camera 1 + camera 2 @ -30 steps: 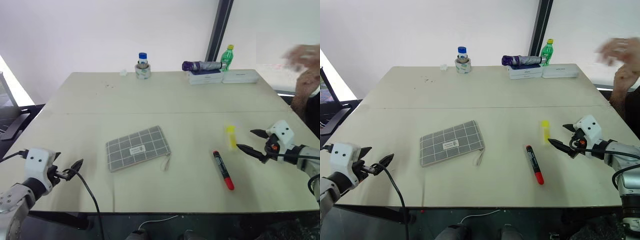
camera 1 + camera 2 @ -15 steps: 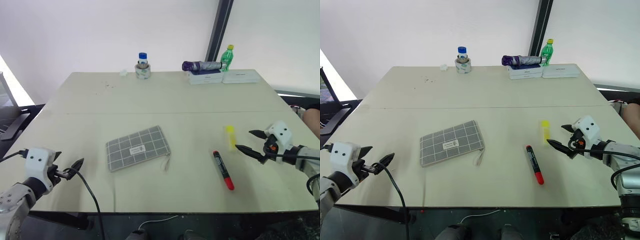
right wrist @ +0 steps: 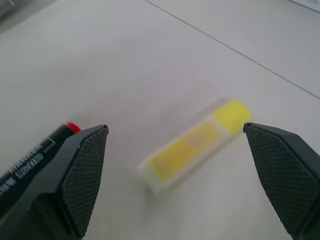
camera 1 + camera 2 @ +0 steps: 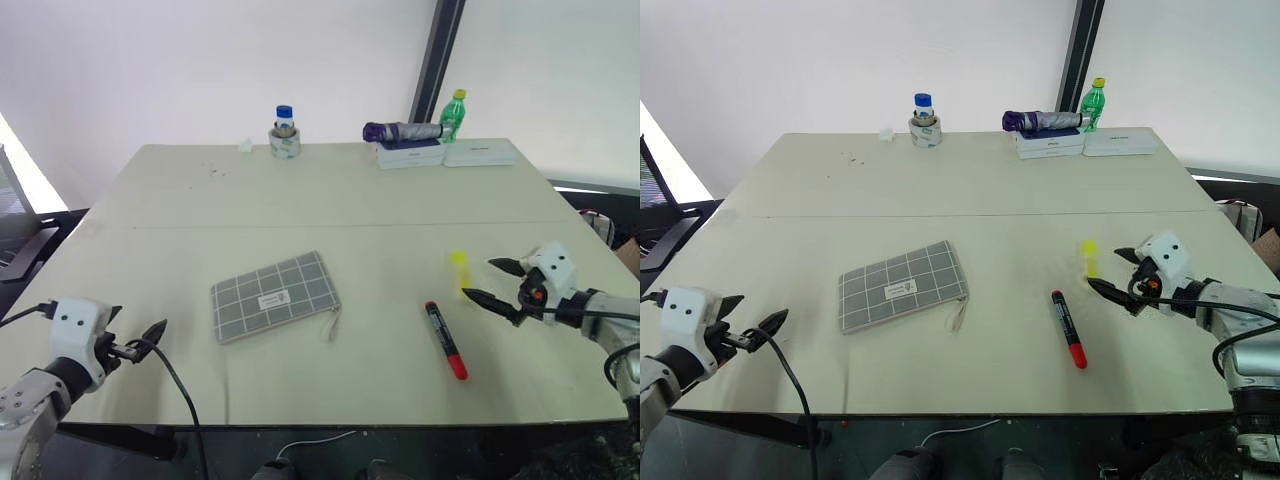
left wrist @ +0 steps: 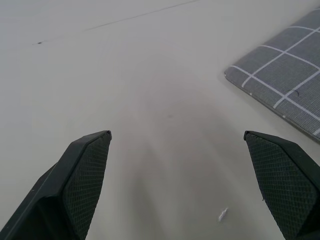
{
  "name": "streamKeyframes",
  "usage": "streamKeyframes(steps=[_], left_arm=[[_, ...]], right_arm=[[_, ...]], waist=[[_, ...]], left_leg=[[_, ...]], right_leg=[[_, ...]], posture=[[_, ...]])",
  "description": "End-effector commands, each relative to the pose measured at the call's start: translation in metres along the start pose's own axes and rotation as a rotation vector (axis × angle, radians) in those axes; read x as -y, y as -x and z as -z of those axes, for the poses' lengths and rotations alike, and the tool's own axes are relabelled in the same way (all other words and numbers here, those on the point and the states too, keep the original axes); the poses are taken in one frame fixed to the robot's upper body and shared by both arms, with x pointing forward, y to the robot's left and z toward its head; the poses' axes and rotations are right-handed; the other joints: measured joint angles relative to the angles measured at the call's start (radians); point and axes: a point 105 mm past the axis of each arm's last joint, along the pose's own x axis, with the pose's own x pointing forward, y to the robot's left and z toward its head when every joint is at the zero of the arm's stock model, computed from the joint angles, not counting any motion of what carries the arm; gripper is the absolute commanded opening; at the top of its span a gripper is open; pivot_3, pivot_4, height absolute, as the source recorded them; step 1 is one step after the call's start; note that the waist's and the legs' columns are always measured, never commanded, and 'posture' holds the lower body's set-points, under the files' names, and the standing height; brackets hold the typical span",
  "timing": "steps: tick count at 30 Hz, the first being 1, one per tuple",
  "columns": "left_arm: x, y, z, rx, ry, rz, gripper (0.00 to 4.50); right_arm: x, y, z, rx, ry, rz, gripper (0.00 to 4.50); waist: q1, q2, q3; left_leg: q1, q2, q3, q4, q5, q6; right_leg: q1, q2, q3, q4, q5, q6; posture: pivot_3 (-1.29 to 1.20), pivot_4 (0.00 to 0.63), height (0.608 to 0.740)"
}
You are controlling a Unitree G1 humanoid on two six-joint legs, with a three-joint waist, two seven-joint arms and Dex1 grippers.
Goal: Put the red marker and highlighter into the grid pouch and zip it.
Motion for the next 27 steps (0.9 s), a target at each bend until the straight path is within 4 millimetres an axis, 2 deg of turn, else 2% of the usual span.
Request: streamKeyframes(steps=[1,5,8,12,14,16,17,19,24,25,27], left_arm=[[0.002,0.001,-0.014,0.048,-0.048,0.011,4.48],[0.004,0.001,-0.016,0.065,-0.058,0.030,4.48],[0.004,0.001,-0.021,0.101,-0.077,0.032,3.69],[0.007,-0.002,-0.020,0.093,-0.064,0.054,1.67],[0.011,-0.005,-0.016,0.071,-0.019,0.064,0.67],[0.016,-0.005,-0.020,0.100,0.051,0.085,0.67],[0.021,-0.003,-0.023,0.119,0.091,0.110,0.81],[0.025,-0.003,-0.022,0.108,0.120,0.128,1.64],[0.033,-0.007,-0.010,0.025,0.258,0.122,4.18],[0.034,-0.009,-0.008,0.004,0.288,0.120,4.48],[0.035,-0.012,-0.004,-0.031,0.344,0.111,4.48]], right_arm=[[-0.007,-0.006,-0.025,0.073,0.045,-0.021,4.50],[-0.022,-0.016,-0.039,0.113,0.062,-0.072,4.50],[-0.040,-0.026,-0.053,0.160,0.064,-0.125,4.50],[-0.073,-0.045,-0.076,0.240,0.062,-0.210,4.50],[-0.087,-0.057,-0.078,0.236,0.077,-0.232,4.50],[-0.097,-0.068,-0.079,0.234,0.093,-0.233,4.50],[-0.101,-0.073,-0.079,0.235,0.089,-0.235,4.50],[-0.107,-0.080,-0.077,0.229,0.083,-0.241,4.50],[-0.111,-0.100,-0.069,0.166,0.117,-0.209,4.50],[-0.110,-0.104,-0.068,0.156,0.129,-0.197,4.50],[-0.108,-0.112,-0.066,0.137,0.138,-0.175,4.50]], waist=[[0.000,0.000,0.000],[0.000,0.000,0.000],[-0.001,0.000,0.000],[-0.001,0.000,0.000],[-0.001,0.000,0.000],[0.000,0.000,0.000],[0.000,0.000,0.000],[0.001,-0.001,0.000],[-0.002,-0.001,0.000],[-0.002,-0.001,0.000],[-0.003,-0.001,0.000]], left_leg=[[0.000,0.000,0.000,0.000,0.000,0.000],[0.000,0.000,0.000,0.000,0.000,0.000],[0.000,0.000,0.000,0.000,0.000,0.000],[0.000,0.000,0.000,0.000,0.000,0.000],[0.000,0.000,0.000,0.000,0.000,0.000],[0.000,0.000,0.000,0.000,0.000,0.000],[0.000,0.000,0.000,0.000,0.000,0.000],[0.000,0.000,0.000,0.001,0.000,0.000],[0.000,0.000,0.000,0.001,0.001,-0.001],[0.000,0.000,0.000,0.001,0.001,-0.001],[0.000,0.000,0.000,0.001,0.001,-0.001]], right_leg=[[0.000,0.000,0.000,0.000,0.000,0.000],[0.000,0.000,0.000,0.000,0.000,0.000],[0.000,0.000,0.000,0.000,0.000,0.000],[0.000,0.000,0.000,0.000,0.000,0.000],[0.000,0.000,0.000,0.000,0.000,0.000],[0.000,0.000,0.000,0.000,0.000,0.000],[0.000,0.000,0.000,0.000,0.000,0.000],[0.000,0.000,0.000,0.000,0.000,0.000],[0.000,0.000,0.000,0.001,0.000,0.000],[-0.001,0.000,0.000,0.001,0.000,0.000],[-0.001,0.001,0.000,0.001,0.000,0.000]], posture=[[0.00,0.150,0.740],[0.00,0.150,0.740],[0.00,0.150,0.740],[0.00,0.150,0.740],[0.00,0.150,0.740],[0.00,0.150,0.740],[0.00,0.150,0.740],[0.00,0.150,0.740],[0.00,0.150,0.740],[0.00,0.150,0.740],[0.00,0.150,0.740]])
